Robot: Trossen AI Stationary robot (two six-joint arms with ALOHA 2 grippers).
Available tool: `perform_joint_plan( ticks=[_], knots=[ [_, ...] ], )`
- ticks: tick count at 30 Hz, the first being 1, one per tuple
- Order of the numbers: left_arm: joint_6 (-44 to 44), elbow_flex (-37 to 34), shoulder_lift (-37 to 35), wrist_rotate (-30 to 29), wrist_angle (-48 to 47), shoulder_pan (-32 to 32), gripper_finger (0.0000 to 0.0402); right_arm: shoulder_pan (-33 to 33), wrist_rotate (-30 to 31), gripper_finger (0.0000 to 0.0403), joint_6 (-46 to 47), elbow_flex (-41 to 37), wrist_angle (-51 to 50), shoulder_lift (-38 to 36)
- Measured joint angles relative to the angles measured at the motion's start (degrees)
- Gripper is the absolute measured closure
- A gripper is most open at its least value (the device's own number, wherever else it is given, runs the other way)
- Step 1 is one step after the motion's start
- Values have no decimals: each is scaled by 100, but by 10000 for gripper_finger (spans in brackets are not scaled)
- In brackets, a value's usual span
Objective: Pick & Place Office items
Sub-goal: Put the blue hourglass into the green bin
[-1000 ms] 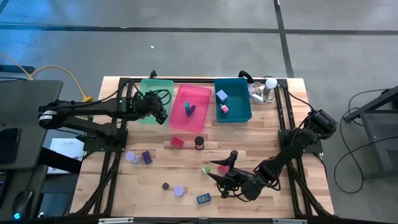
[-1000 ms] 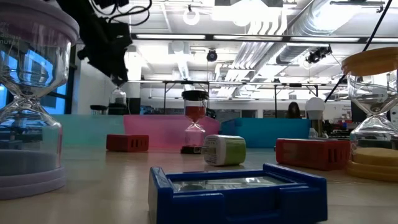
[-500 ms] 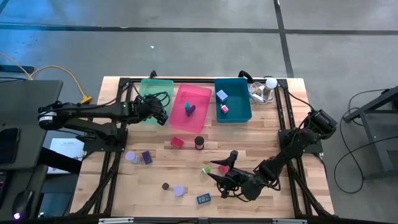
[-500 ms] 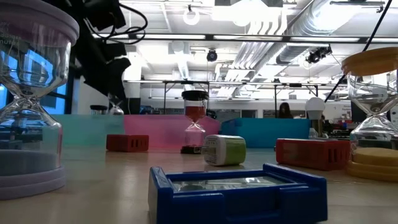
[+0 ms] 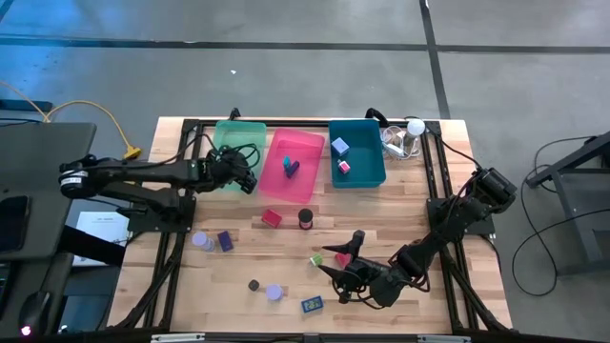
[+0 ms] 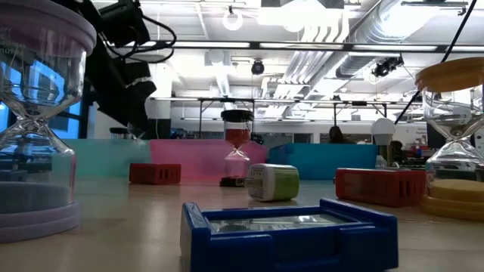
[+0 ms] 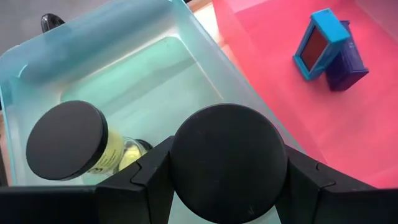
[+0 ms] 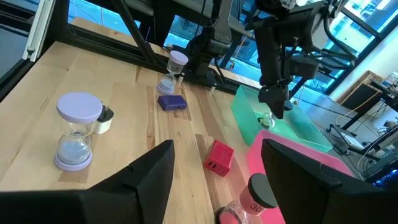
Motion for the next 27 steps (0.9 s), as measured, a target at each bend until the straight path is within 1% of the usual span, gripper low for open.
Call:
perform_joint_plan(
  ticks=[6,12,18,27],
  knots=[
    [-9,-99,308,27,303,0,203,0,-6,172,0,-2,0,0],
    [88,-99,550,82,515,0,203,-52,-138,172,145,0,-80,0],
    [96,-96,617,214,552,-25,165,-52,-143,172,149,-1,-136,0],
    [442,-94,614,191,608,-235,156,-55,-144,172,149,-2,-133,0]
  ],
)
